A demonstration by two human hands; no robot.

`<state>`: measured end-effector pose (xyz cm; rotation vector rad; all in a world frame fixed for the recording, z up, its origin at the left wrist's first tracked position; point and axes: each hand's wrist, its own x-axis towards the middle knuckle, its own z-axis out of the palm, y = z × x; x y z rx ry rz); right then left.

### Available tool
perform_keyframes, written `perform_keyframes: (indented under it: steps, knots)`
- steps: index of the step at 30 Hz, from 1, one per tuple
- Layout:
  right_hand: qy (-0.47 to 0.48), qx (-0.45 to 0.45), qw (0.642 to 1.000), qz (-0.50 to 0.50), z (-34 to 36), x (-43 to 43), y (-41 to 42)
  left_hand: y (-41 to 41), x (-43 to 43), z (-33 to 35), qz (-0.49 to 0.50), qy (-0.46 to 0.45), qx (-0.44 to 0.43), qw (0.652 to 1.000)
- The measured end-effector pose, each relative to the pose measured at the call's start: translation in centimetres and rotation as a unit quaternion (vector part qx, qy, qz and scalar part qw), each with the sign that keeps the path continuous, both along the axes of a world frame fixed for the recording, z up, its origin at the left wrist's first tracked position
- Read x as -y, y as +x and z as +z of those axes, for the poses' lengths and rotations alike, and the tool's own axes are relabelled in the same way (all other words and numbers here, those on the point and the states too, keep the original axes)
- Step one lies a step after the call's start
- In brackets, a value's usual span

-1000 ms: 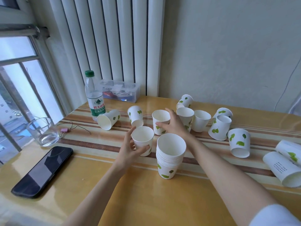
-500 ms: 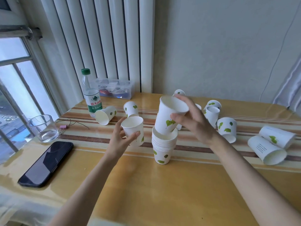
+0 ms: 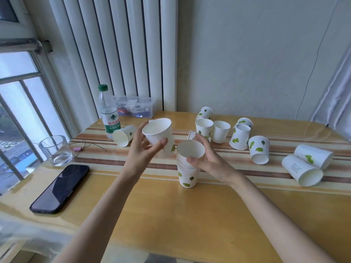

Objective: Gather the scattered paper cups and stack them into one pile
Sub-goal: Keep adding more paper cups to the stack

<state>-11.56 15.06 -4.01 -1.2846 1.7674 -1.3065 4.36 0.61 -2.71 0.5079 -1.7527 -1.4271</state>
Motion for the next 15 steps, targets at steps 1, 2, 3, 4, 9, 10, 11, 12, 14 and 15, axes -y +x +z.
perform_keyframes:
  steps: [1, 2, 3, 4, 9, 10, 11, 12, 14, 15]
  knots:
    - [-0.012, 0.021, 1.0, -0.004, 0.0, -0.3, -0.1, -0.4, -0.4, 0.8, -0.013, -0.012, -0.007, 1.0]
    - [-0.025, 0.044, 0.999, -0.012, 0.1, -0.7, -0.1, -0.7, -0.9, 1.7, -0.022, -0.022, -0.013, 0.999]
    - [-0.037, 0.064, 0.997, -0.025, 0.0, -1.1, -0.3, -1.1, -1.3, 2.4, -0.03, -0.025, -0.024, 0.999]
    - [-0.046, 0.075, 0.995, -0.04, -0.1, -1.6, -0.5, -1.5, -1.7, 3.0, -0.039, -0.025, -0.035, 0.998]
    - [-0.049, 0.065, 0.993, -0.083, -1.2, -3.6, -1.3, -3.4, -3.0, 2.8, -0.113, -0.036, -0.016, 0.993]
    - [-0.046, 0.062, 0.994, -0.081, -1.4, -3.7, -1.2, -3.5, -3.2, 2.2, -0.117, -0.047, 0.005, 0.992]
    - [-0.044, 0.058, 0.994, -0.08, -1.6, -3.8, -1.2, -3.5, -3.3, 1.6, -0.116, -0.061, 0.032, 0.991]
    - [-0.042, 0.055, 0.994, -0.08, -1.7, -3.8, -1.2, -3.4, -3.4, 1.2, -0.118, -0.072, 0.062, 0.989]
    - [-0.041, 0.054, 0.994, -0.083, -2.1, -3.6, -1.1, -3.1, -3.5, 0.4, -0.124, -0.087, 0.109, 0.982]
    - [-0.041, 0.052, 0.994, -0.085, -2.3, -3.4, -1.1, -3.0, -3.4, 0.0, -0.13, -0.096, 0.12, 0.98]
